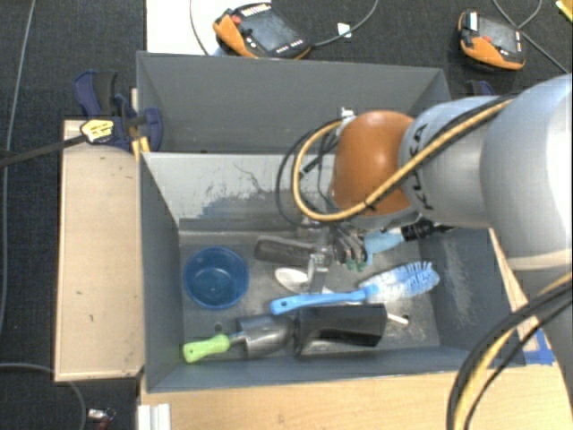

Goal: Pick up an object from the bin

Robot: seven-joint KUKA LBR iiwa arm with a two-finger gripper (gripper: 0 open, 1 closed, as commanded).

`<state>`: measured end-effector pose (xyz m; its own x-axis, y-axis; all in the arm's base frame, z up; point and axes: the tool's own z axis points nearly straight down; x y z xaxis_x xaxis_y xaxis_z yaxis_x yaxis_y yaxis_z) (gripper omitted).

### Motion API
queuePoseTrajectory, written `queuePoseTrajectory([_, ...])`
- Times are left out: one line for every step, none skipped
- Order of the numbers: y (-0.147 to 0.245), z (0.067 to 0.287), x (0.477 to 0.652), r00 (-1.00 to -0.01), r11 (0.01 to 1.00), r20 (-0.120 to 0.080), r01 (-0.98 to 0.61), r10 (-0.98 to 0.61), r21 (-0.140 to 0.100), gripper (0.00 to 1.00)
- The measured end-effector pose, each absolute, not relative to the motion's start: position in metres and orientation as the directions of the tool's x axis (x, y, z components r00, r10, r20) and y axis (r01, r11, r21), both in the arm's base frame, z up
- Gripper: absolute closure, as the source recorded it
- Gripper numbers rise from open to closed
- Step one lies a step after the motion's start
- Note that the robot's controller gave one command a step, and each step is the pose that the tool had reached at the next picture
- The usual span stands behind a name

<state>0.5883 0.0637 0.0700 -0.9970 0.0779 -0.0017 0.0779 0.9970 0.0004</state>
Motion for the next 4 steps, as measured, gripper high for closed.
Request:
queuePoseTrajectory([0.072, 0.071, 0.583, -0.993, 0.993, -0.012, 0.117, 0.117, 0.006, 0.0])
queuePoseTrajectory([0.104, 0.071, 0.582, -1.0, 1.0, -0.009, -0.017, -0.017, 0.003, 0.0])
queuePoseTrajectory([0.116, 0.071, 0.571, -0.993, 0.993, -0.015, 0.114, 0.115, 0.006, 0.0])
queuePoseTrajectory([0.104, 0.073, 0.583, -1.0, 1.0, -0.015, -0.004, -0.004, 0.004, 1.0])
